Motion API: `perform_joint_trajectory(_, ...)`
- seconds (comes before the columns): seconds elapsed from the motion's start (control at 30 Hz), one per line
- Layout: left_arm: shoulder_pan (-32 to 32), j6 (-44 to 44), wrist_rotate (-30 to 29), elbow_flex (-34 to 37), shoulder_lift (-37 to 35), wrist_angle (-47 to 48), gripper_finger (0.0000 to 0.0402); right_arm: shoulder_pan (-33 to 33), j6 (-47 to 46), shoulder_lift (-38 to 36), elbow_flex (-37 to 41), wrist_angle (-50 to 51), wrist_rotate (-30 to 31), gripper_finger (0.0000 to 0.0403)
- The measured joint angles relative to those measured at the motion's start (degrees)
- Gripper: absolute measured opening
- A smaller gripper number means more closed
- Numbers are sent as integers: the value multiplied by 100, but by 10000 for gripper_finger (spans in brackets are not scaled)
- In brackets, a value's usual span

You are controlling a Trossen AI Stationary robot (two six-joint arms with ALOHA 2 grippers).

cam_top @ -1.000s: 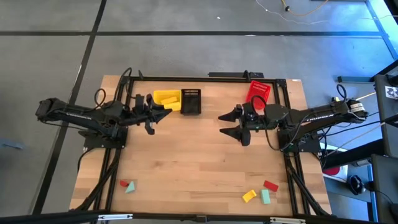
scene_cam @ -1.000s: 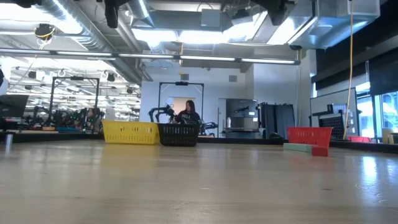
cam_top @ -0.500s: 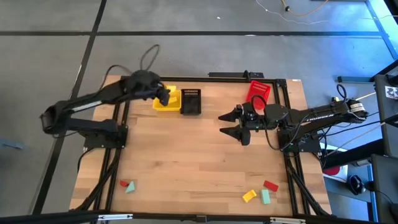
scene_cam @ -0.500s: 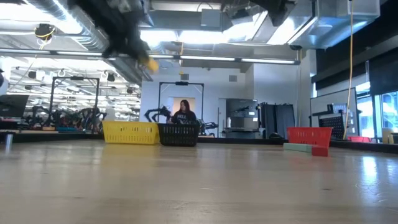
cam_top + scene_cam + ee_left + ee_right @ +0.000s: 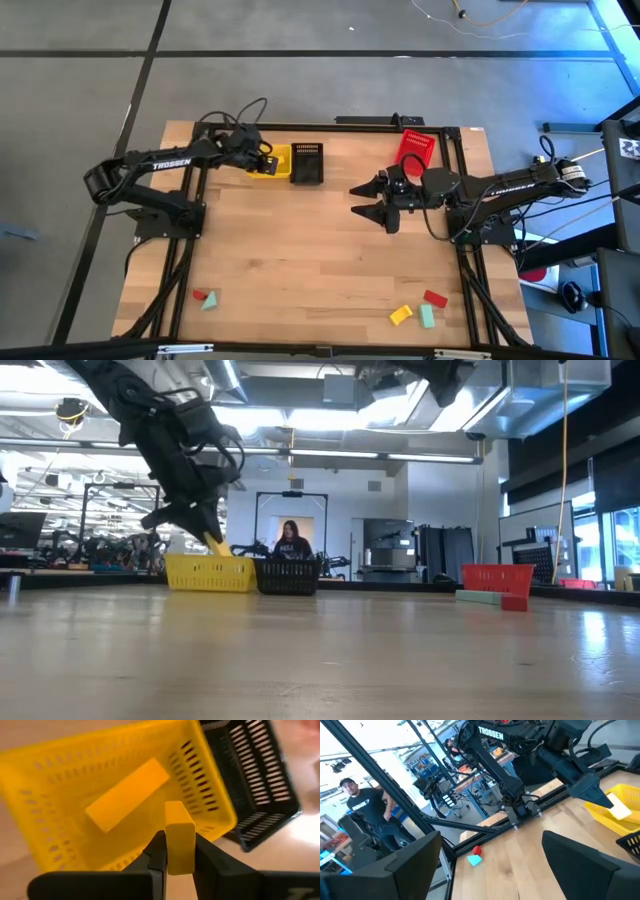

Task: Sort & place blocks by color
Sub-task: Put the top yellow block into the yellow bin

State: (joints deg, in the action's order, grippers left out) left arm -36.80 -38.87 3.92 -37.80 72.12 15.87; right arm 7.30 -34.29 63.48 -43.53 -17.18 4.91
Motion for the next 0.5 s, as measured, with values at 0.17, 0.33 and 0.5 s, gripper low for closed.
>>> perform_joint_trajectory(0.17, 4, 105, -263, -2, 1, -18, 58, 1, 1, 72, 0, -6, 0, 349)
perform_joint_trajectory(0.33, 7, 335, -401, 0, 0, -16, 102, 0, 3, 72, 0, -8, 0, 349)
perform_joint_trajectory(0.5, -63, 499, -338, -76, -14, 136, 149, 0, 21, 72, 0, -8, 1, 349)
